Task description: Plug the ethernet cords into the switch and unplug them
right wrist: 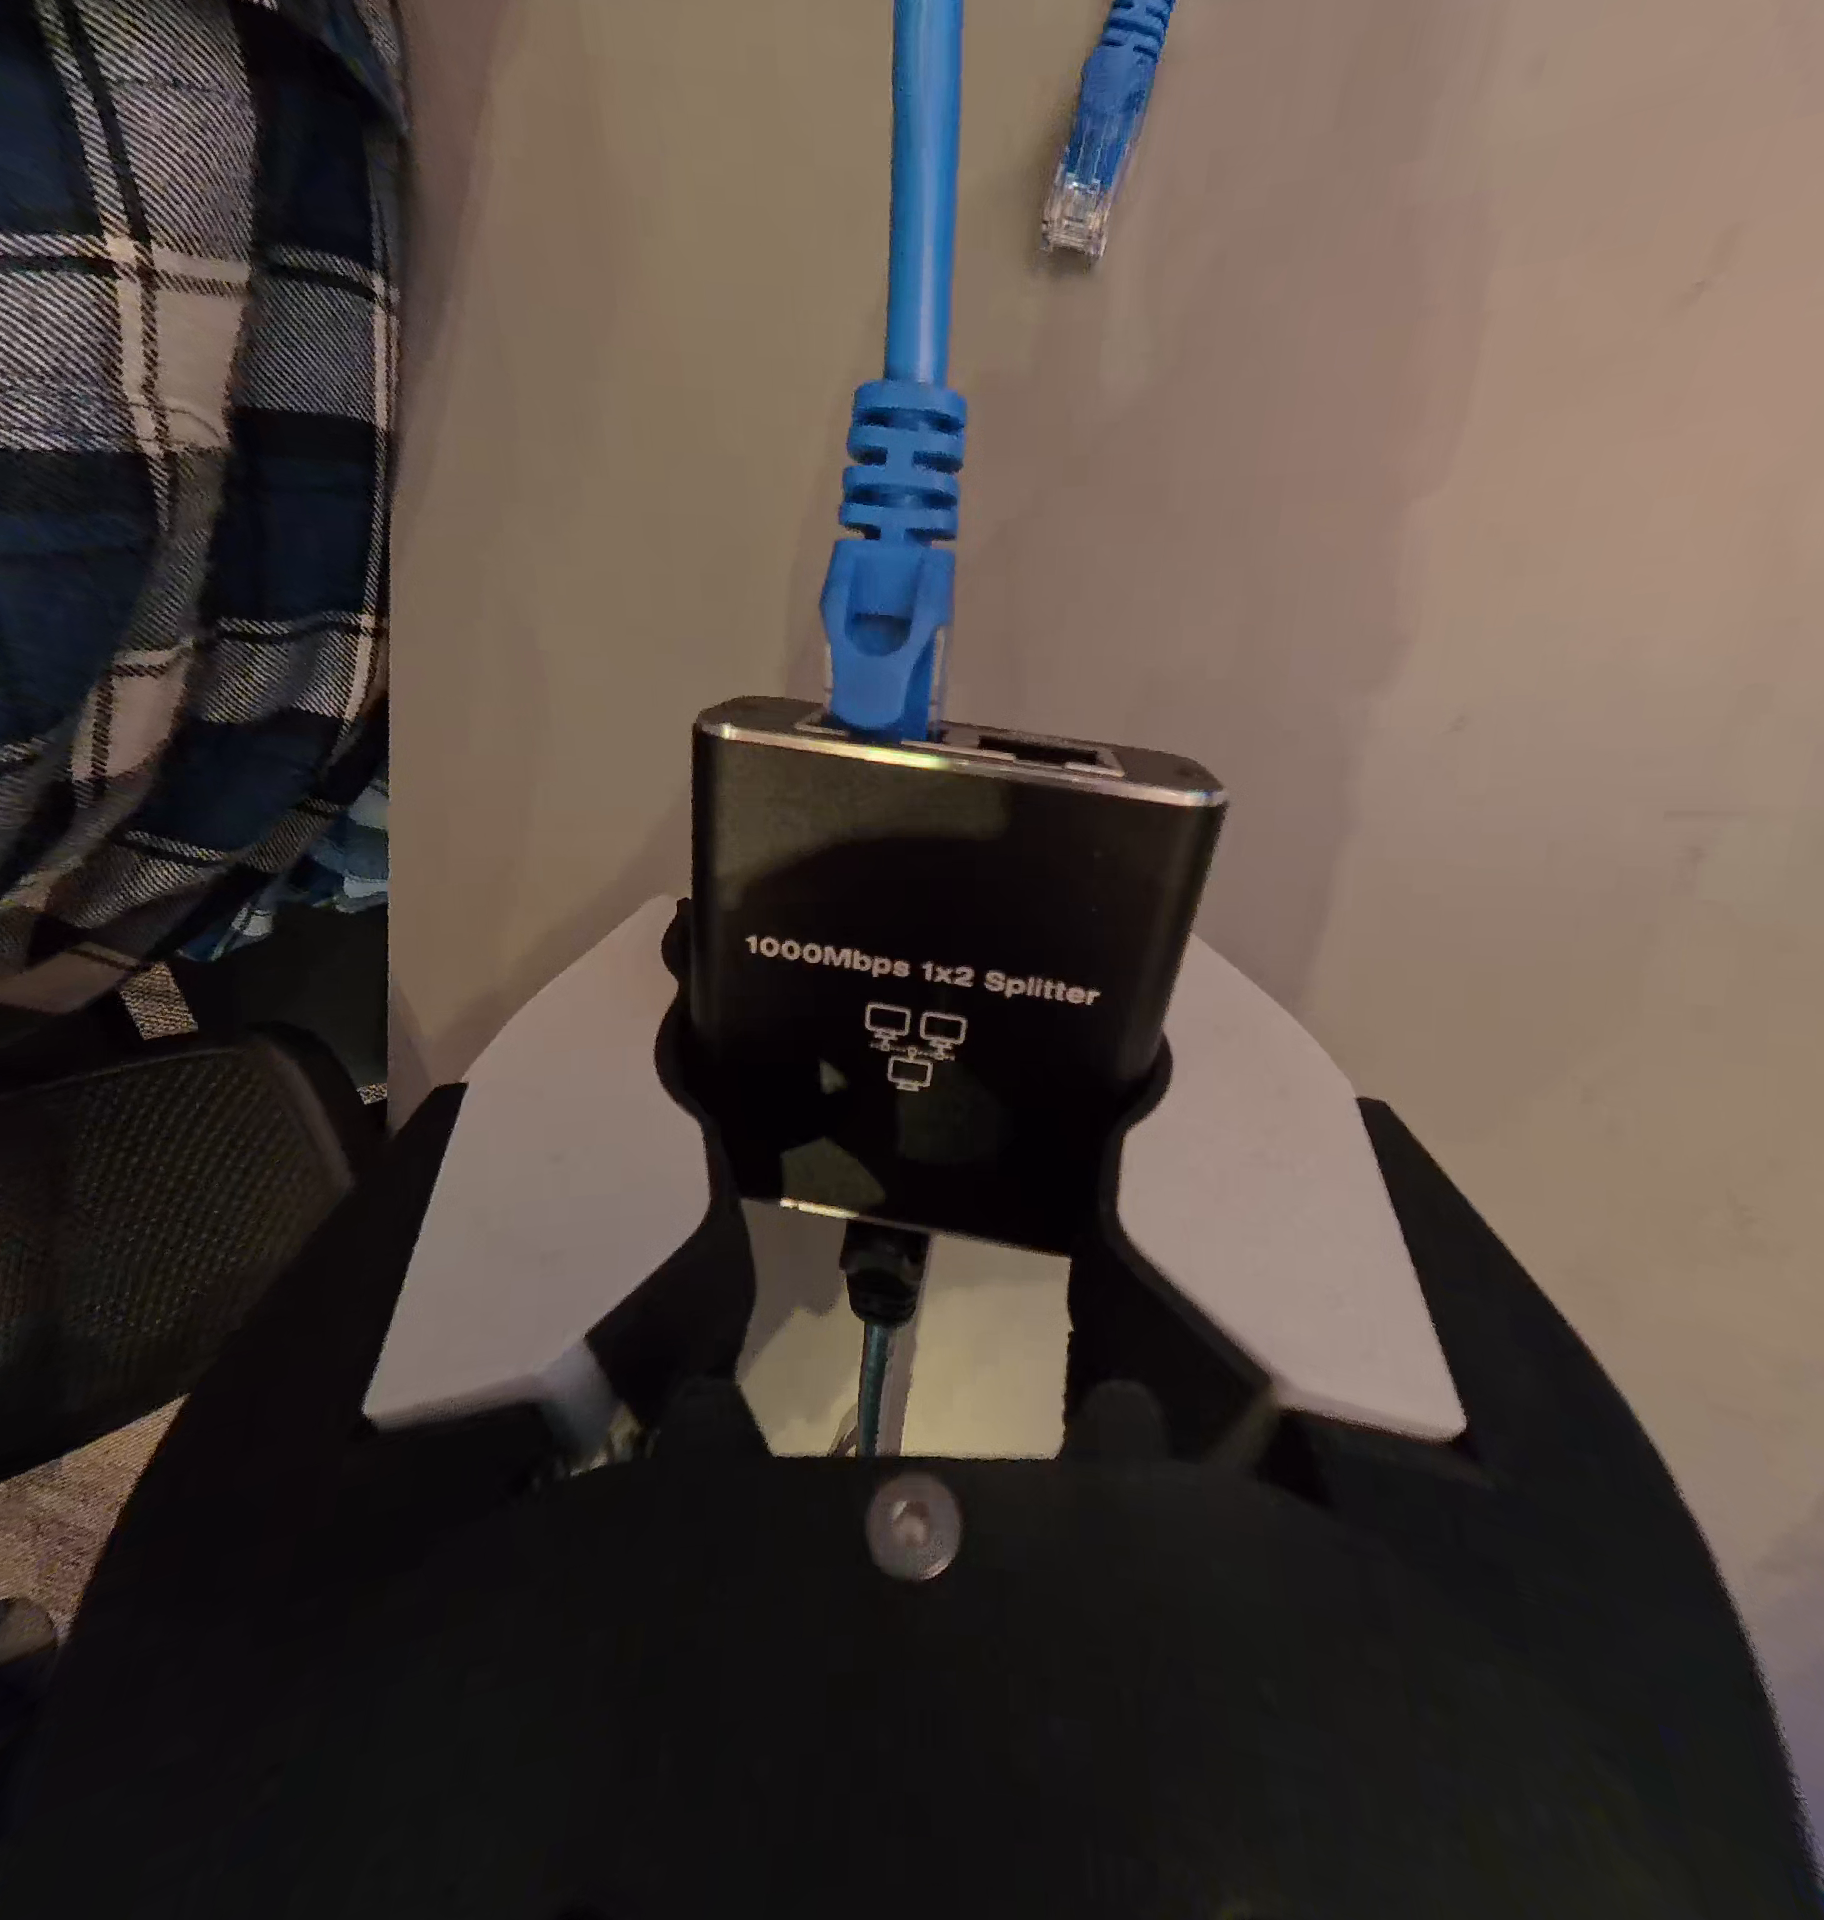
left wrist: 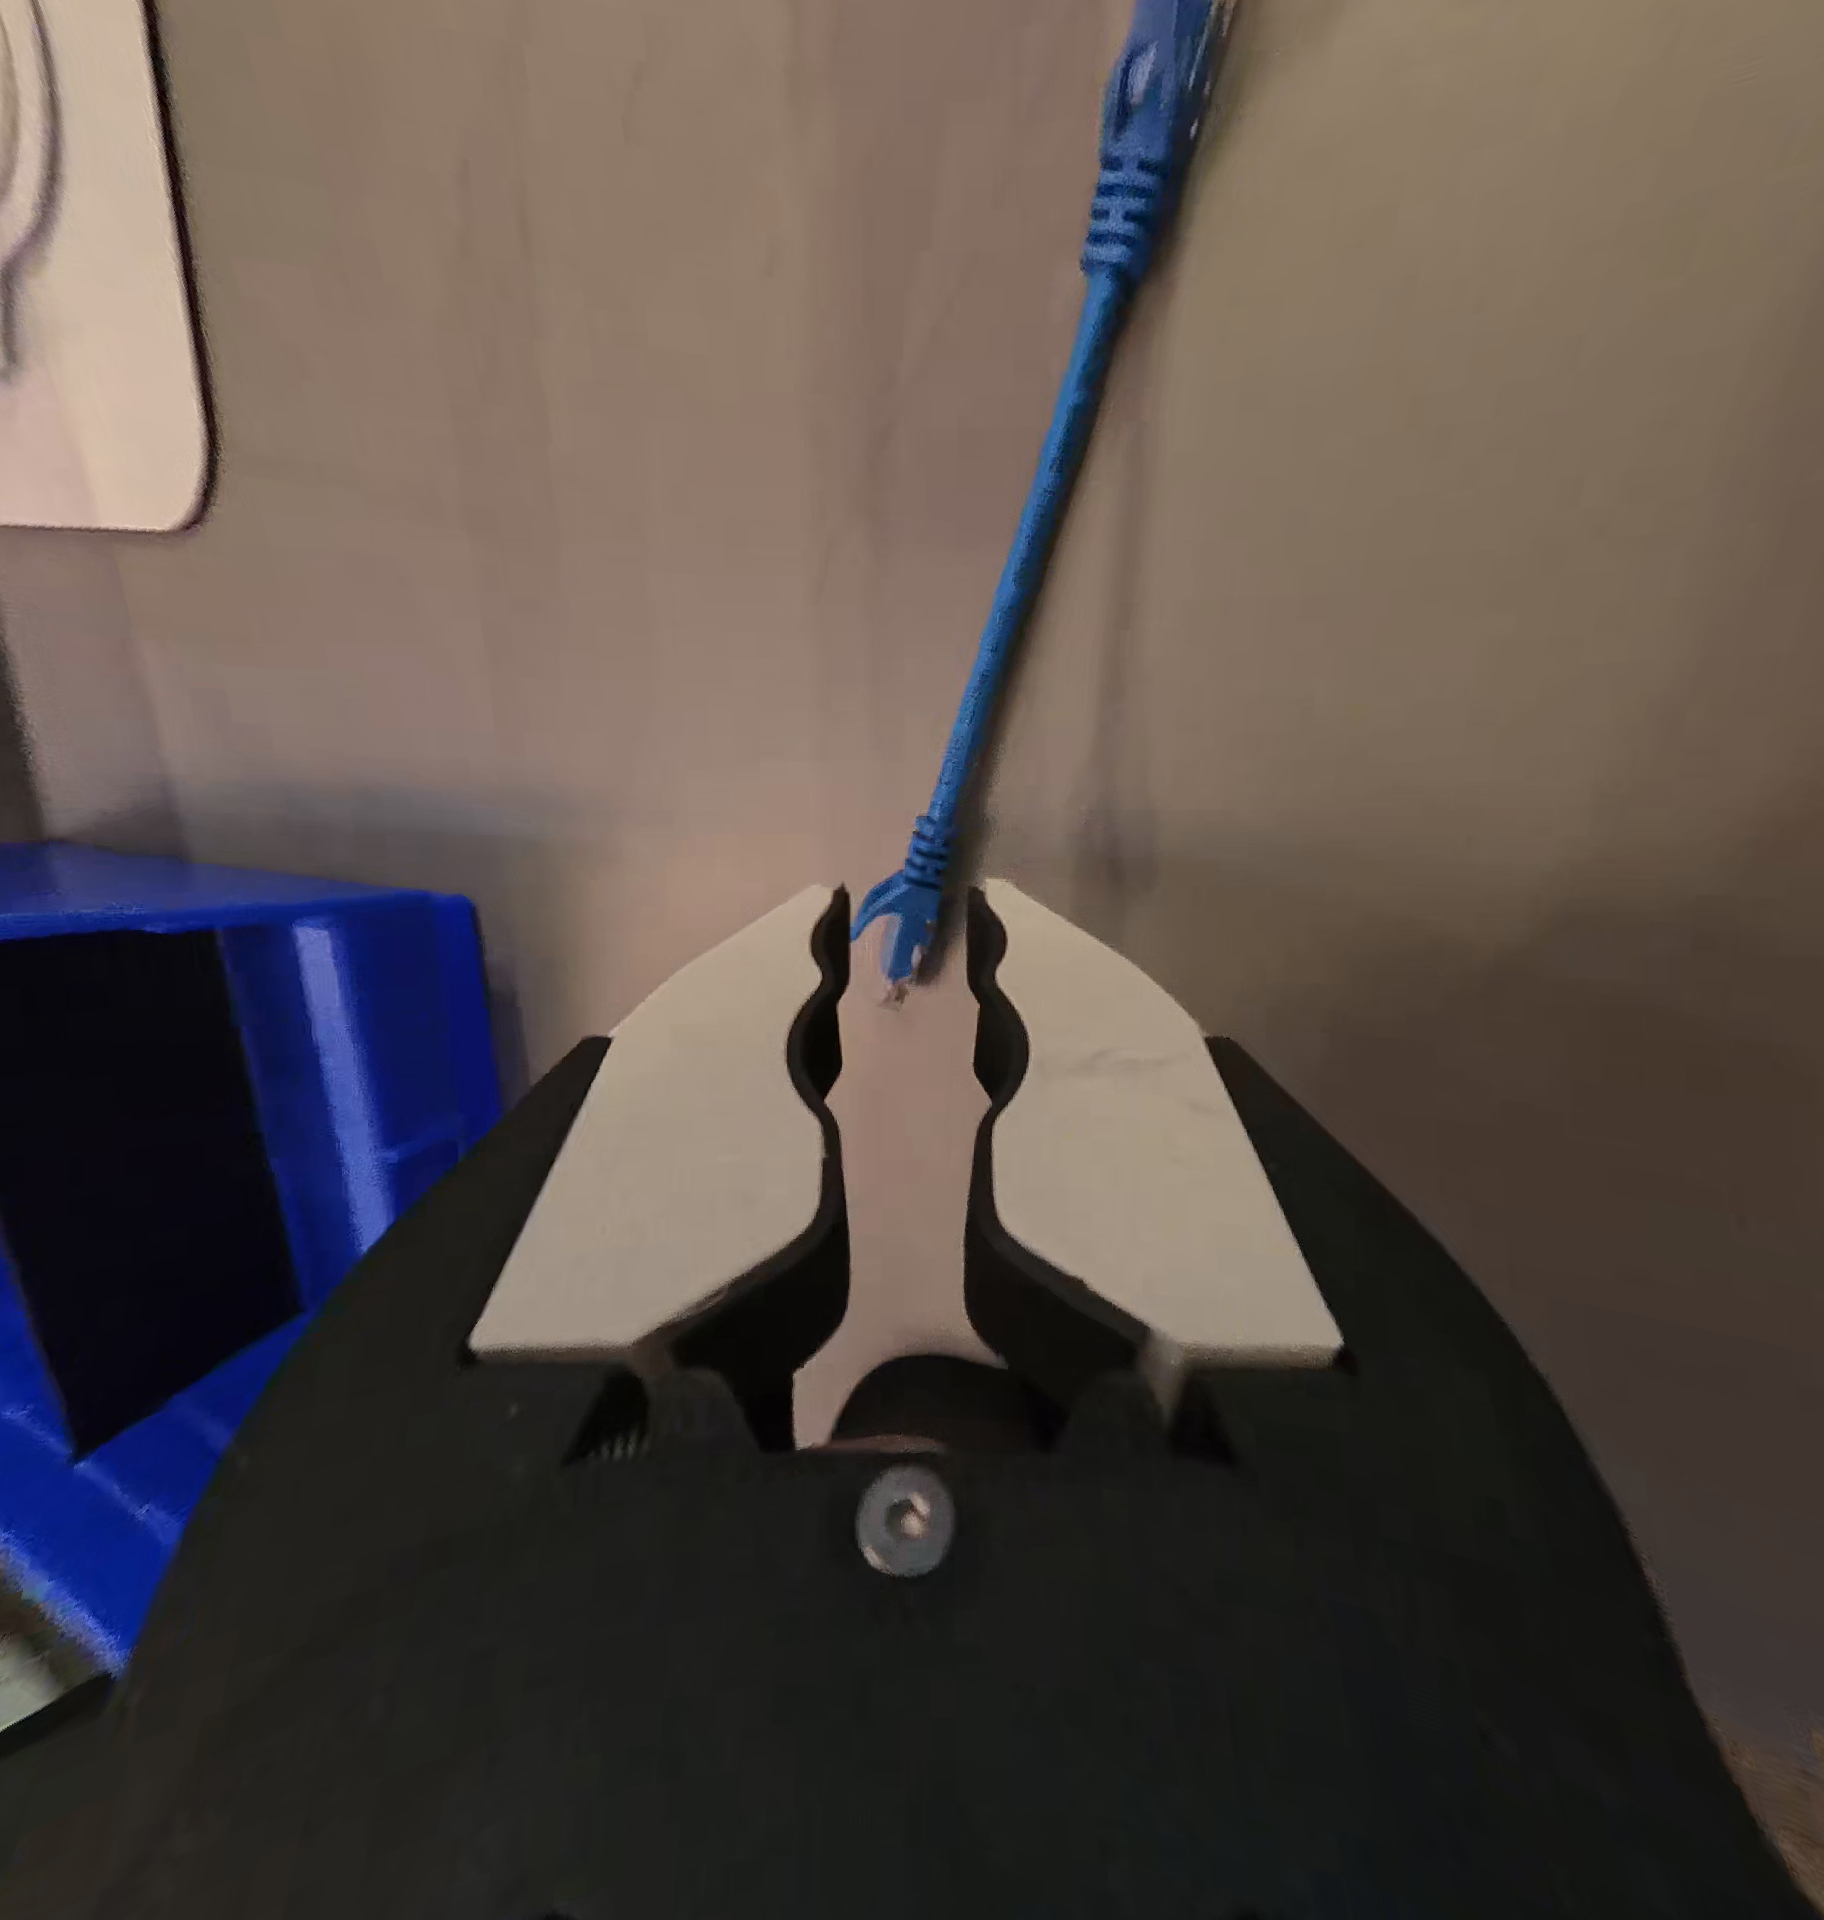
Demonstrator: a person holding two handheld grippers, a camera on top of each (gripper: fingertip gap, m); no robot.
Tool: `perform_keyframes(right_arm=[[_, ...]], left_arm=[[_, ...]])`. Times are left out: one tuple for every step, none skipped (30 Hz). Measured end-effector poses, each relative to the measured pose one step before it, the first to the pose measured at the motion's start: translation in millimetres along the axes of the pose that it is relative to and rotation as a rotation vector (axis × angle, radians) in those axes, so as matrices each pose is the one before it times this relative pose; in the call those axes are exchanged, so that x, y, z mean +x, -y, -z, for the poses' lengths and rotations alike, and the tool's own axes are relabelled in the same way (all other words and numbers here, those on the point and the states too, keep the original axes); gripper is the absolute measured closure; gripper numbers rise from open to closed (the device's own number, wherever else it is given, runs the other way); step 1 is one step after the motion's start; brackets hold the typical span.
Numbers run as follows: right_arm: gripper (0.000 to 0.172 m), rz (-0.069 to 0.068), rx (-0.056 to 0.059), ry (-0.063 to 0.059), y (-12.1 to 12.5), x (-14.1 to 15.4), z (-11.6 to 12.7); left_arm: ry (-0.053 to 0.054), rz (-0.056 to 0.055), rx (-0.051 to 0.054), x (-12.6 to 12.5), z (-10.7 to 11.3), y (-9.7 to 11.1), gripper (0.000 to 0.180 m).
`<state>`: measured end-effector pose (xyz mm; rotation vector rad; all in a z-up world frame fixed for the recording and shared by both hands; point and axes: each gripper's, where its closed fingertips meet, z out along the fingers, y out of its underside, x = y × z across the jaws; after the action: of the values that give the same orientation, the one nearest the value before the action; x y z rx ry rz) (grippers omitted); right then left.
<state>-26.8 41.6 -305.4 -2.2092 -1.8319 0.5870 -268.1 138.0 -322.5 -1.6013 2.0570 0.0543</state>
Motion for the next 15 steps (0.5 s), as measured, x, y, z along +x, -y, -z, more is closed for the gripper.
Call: perform_keyframes(right_arm=[[0.094,0.0015,0.0004,-0.0002,0.41,0.22,-0.73],[0.094,0.0012,-0.0008,-0.0007,0.67,0.08,-0.64],[0.094,0.0008,-0.0009,0.0019,0.69,-1.00,-0.78],[0.094,0.0020,-0.0008,0.0004,0.32,0.13,-0.24],[0.094,0.0019,-0.0009,-0.0022,0.48,-0.01,0.05],[0.095,-0.0005,0.0006,0.0008,0.45,-0.34,0.31],[0.095,-0.0003,0.0002,0.0010,0.28,-1.17,-0.54],[0.095,-0.0006,-0.0001,-0.0021,-0.32,0.08,0.12],[0.094,-0.0013,0.0007,0.0004,-0.48,-0.02,-0.10],[0.094,-0.0008,0.0002,0.0010,-0.39,-0.40,-0.09],[0.094,-0.0004,-0.0011,0.0003,-0.10,-0.76,-0.29],[0.094,-0.0004,-0.0005,0.0004,-0.33,-0.27,-0.66],[0.094,-0.0008,-0.0002,0.0018,0.08,0.20,0.06],[0.094,0.0008,0.0000,0.0000,0.00,1.01,0.85],[0.094,0.0014,0.0007,-0.0017,-0.32,-0.13,0.16]], left_arm=[[0.0423,-0.0431,-0.0138,-0.64,-2.34,0.19,0.156],[0.0052,-0.0378,-0.0065,2.59,-2.57,0.81,0.155],[0.0017,-0.0213,-0.0181,1.54,-3.28,-0.64,0.154],[0.0150,-0.0175,-0.0036,-0.97,-2.63,0.89,0.155],[-0.0048,-0.0174,-0.0048,1.55,-2.82,0.73,0.157],[-0.0115,-0.0147,-0.0218,1.95,-3.54,-1.68,0.158],[0.0119,-0.0187,-0.0189,-1.45,-2.56,-1.83,0.161],[-0.0002,-0.0147,-0.0036,-0.30,-1.29,-0.53,0.164],[-0.0206,0.0036,-0.0050,1.72,-1.24,-0.95,0.171],[-0.0077,0.0119,-0.0023,-0.51,-0.68,-0.60,0.172],[-0.0013,0.0053,-0.0037,-0.91,-0.58,-1.13,0.172],[-0.0032,0.0000,-0.0039,-0.36,-0.22,-0.91,0.172],[0.0052,0.0032,-0.0082,-1.13,-0.58,-1.21,0.172],[0.0066,0.0064,0.0023,-0.92,-0.40,-0.16,0.173],[-0.0059,0.0277,0.0073,-0.48,-0.12,-0.11,0.173]])
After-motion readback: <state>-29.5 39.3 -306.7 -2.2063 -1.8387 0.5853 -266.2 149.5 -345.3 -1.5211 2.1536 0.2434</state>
